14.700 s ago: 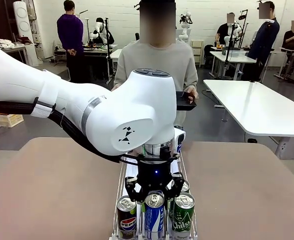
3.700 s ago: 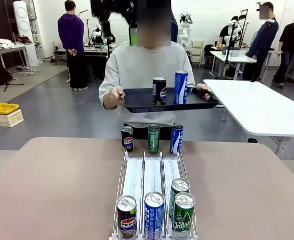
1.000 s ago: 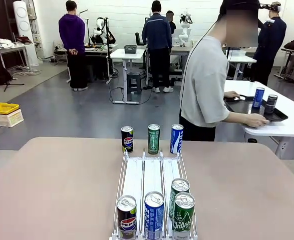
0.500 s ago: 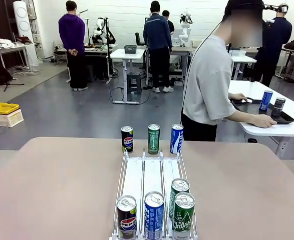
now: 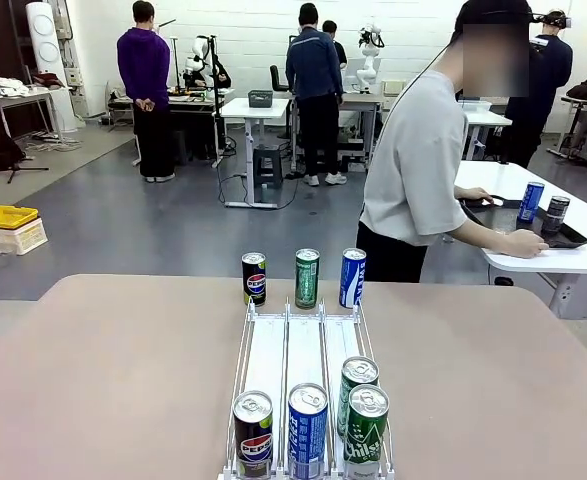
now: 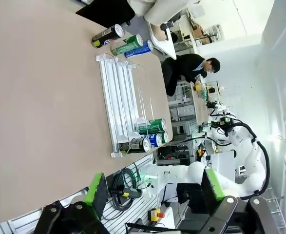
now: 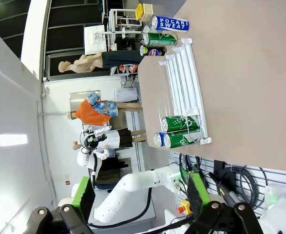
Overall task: Retrieve and hand over the desired beverage to the person.
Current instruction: Place the picked can on the Handle tray extended by the person.
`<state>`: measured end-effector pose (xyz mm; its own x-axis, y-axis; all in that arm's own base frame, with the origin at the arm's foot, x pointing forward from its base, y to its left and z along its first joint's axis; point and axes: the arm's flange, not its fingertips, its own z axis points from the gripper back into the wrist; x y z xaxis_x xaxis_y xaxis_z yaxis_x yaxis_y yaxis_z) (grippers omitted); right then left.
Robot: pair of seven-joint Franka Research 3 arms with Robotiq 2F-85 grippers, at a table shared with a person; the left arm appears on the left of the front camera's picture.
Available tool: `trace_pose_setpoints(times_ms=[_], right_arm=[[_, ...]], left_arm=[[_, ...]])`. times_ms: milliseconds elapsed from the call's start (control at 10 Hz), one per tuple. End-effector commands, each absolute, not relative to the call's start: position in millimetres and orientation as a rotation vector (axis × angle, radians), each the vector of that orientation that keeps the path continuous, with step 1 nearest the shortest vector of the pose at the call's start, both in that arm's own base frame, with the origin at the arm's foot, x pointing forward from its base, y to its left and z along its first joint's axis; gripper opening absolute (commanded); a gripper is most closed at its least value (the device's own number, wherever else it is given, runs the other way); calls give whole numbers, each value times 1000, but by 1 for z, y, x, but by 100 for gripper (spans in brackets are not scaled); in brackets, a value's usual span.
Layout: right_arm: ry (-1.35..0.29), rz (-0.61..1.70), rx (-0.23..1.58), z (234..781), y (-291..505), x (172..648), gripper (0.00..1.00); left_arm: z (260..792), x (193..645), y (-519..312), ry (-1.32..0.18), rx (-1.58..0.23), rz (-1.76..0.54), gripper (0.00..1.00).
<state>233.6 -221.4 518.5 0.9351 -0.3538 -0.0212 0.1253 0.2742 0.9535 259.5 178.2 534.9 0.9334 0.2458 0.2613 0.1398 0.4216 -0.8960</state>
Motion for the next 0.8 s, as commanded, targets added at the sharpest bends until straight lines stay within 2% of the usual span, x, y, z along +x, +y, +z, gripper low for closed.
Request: trace_pose_setpoints(times_ms=[0,700], right_arm=[[-224,-312,1277,519,-221,235,100],[-224,-312,1277,519,-221,235,100]], left_arm=[[537,255,181,-406,-1149,55,100],[537,255,181,-406,-1149,55,100]])
